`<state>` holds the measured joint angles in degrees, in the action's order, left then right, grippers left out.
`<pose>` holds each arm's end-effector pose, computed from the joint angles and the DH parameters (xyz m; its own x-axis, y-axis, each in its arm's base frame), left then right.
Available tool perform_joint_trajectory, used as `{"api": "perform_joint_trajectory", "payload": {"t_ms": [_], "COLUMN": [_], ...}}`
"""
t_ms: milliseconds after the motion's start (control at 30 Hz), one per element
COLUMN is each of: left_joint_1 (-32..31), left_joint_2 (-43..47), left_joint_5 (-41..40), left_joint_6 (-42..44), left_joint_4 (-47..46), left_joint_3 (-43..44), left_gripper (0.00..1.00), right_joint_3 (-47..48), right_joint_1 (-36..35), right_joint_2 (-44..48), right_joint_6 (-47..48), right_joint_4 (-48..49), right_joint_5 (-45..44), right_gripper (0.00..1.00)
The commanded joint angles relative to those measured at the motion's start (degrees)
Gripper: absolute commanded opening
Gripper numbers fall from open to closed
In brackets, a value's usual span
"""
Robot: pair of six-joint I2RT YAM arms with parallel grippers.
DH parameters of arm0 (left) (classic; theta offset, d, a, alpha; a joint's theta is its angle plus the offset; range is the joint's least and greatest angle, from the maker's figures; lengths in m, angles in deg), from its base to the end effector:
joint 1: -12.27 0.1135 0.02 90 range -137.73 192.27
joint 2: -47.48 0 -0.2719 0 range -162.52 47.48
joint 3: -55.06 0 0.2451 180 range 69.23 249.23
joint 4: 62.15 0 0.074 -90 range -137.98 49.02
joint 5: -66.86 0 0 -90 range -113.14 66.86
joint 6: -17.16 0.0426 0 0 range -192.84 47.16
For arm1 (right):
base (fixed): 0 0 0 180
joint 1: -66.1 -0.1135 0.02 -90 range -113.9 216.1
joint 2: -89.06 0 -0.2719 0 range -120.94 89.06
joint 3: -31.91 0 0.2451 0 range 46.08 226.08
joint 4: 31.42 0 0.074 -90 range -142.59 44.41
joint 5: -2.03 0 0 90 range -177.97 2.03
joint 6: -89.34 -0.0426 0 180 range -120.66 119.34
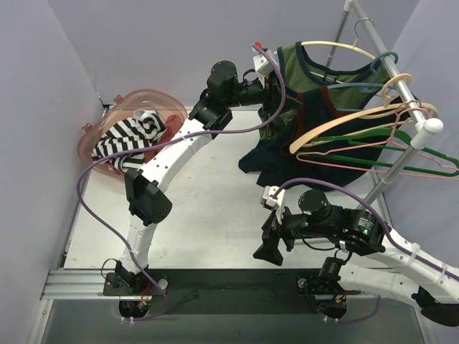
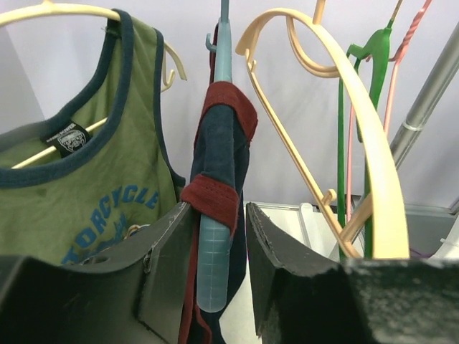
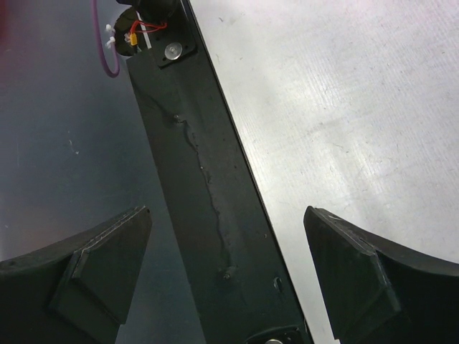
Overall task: Remove the tank top from the hanger
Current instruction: Pick up the hanger from the clothesline.
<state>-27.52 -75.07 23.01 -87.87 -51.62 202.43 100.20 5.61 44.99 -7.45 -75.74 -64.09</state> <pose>0.3561 -0.3366 0.4711 -0.0711 -0.1746 -0.9821 0.9960 0.0412 -0.0794 0.0610 0.1427 0.3643 -0.2843 -0.2828 -0.9161 -0.9561 0.1541 0.2492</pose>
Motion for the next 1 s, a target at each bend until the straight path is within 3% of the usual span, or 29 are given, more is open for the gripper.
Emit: {"api": "perform_joint_trajectory", "payload": {"t_ms": [0,233,300,400,467,567,800,967], "left_joint_1": [-0.1,-0.3,-0.3,-0.3,-0.3,-0.4,-0.7,-1.4], "left_joint_2": [-1.1,0.0,0.1,0.2,0.1,0.1,0.7,4.4], "left_joint_5": [0.8,1.7,1.7,1.6,1.7,2.0,1.0,-3.3], "left_joint_6": [-1.3,-0.4,-0.1,-0.3,-0.9,-1.8,-1.4,-0.6], "left_joint_4": [-2.2,-2.2,-2.0,-2.2,-2.9,-4.0,-4.4,-11.7], "left_joint_3": [3.3,1.1,0.8,1.0,1.2,1.6,1.1,-5.0], "left_gripper": [0.45,0.51,0.44,0.22,0.18,0.01,0.00,0.00], "right_joint_3": [1.6,1.5,1.5,1.4,1.5,1.6,2.1,2.1], "right_joint_1": [-0.5,-0.6,-0.6,-0.7,-0.7,-0.8,-0.8,-0.9], "right_joint_2": [0.9,0.2,0.2,0.2,0.2,0.1,0.3,0.2], "right_joint_6": [-0.5,-0.4,-0.4,-0.3,-0.4,-0.3,-0.3,-0.4], "right_joint_4": [0.8,1.0,1.1,1.2,1.2,1.3,1.2,1.4], "right_joint_5": [0.6,0.6,0.6,0.5,0.5,0.4,0.2,0.2], "right_gripper": [0.93,0.93,0.93,0.93,0.93,0.93,0.93,0.93]}}
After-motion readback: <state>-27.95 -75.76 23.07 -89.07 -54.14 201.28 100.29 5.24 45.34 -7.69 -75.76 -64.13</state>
